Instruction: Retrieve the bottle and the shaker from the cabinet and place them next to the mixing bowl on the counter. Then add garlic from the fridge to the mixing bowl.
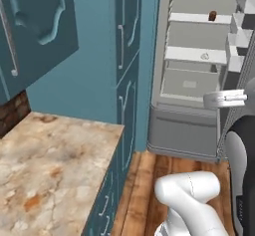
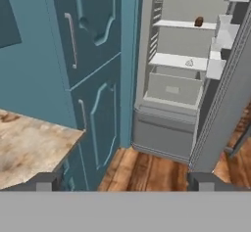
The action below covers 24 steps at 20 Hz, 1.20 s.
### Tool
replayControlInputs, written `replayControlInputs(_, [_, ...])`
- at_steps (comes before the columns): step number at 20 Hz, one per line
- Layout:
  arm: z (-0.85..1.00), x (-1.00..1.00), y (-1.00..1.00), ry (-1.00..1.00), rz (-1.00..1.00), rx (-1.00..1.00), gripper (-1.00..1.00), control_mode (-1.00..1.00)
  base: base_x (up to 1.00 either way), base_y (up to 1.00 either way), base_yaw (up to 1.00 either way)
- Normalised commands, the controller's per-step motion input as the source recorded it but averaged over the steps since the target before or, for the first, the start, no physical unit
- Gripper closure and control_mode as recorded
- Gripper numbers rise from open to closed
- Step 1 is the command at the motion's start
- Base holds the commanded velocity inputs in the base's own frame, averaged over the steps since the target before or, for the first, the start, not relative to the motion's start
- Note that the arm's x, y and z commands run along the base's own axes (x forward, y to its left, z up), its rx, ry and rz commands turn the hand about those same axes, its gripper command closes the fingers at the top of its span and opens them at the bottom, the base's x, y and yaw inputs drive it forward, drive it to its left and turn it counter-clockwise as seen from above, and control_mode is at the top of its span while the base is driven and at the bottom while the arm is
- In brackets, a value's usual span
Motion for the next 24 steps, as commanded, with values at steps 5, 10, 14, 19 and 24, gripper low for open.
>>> replayControlInputs(5, [0.0,0.0,0.0,0.0,0.0,0.0,-1.0,1.0,0.56,-0.08,-0.04])
replayControlInputs(10, [0.0,0.0,0.0,0.0,0.0,0.0,-1.0,1.0,0.96,-0.32,-0.25])
replayControlInputs(14, [0.0,0.0,0.0,0.0,0.0,0.0,-1.0,1.0,0.81,-0.71,-0.4])
replayControlInputs(19, [0.0,0.0,0.0,0.0,0.0,0.0,-1.0,1.0,0.99,-0.04,-0.45])
replayControlInputs(24, [0.0,0.0,0.0,0.0,0.0,0.0,-1.0,1.0,0.5,0.36,-0.31])
